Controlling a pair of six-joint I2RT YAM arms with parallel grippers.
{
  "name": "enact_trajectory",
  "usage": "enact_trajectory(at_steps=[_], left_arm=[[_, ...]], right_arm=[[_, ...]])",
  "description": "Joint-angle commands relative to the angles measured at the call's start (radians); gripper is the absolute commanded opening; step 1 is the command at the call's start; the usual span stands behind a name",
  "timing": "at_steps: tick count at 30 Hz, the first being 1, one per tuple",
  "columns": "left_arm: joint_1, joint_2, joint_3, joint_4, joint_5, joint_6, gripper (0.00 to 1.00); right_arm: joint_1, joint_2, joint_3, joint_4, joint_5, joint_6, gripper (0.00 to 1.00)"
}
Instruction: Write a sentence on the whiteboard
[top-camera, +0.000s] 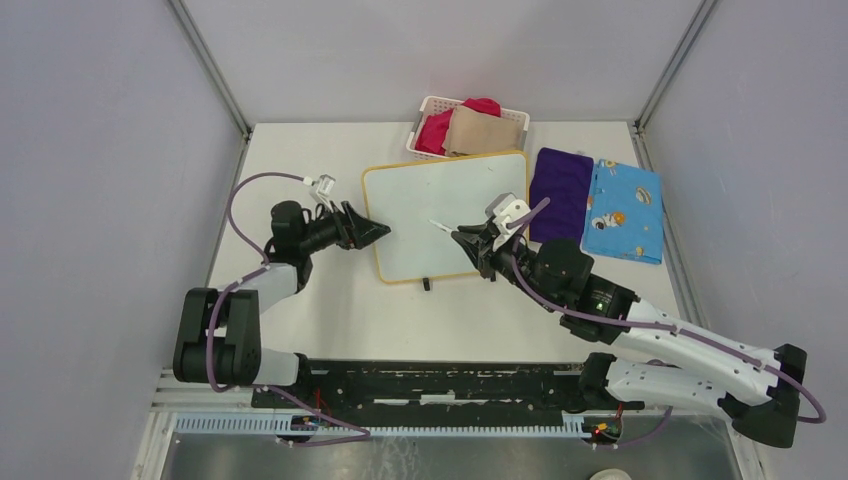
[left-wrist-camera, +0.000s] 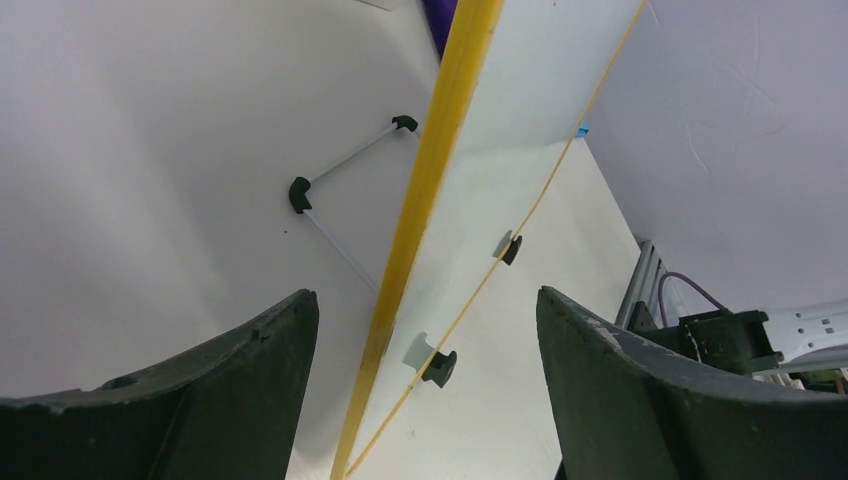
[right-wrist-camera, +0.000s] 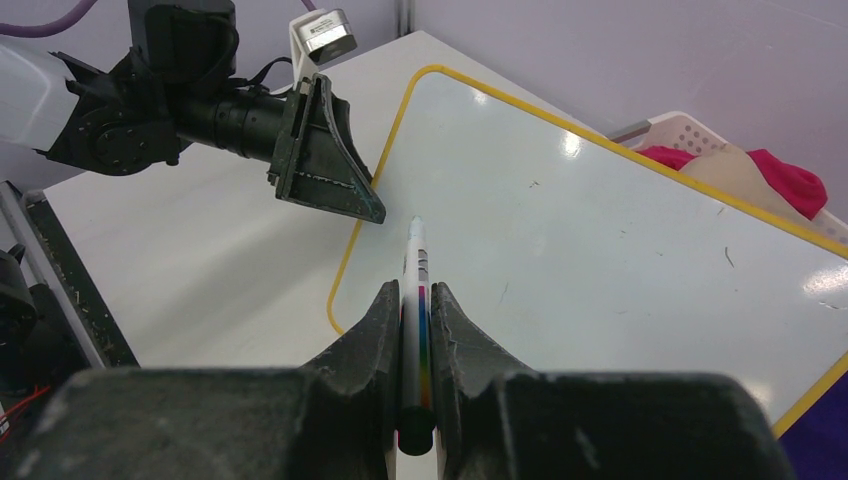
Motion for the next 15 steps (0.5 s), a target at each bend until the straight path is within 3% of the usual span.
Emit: enact_trajectory(at_steps=[1,5,10,15], left_arm=[[-0.003,0.012,-0.005,0.047,-0.007,0.049,0.84],[0.007,0.045,-0.052,0.181,0.010,0.028,0.80],[0.028,0.139,-0.140,0.585,0.067,-0.141,0.72],[0.032,0.206,-0.147,0.710,0.089,-0.190,0.67]], right_arm=[[0.003,0.011,0.013,0.057,-0.007,0.013,0.00],[0.003,0.020,0.017,0.055,-0.011,0.015,0.00],[0.003,0.027,0.022,0.054,-0.009,0.012,0.00],[0.003,0.034,0.020,0.057,-0.008,0.011,0.00]])
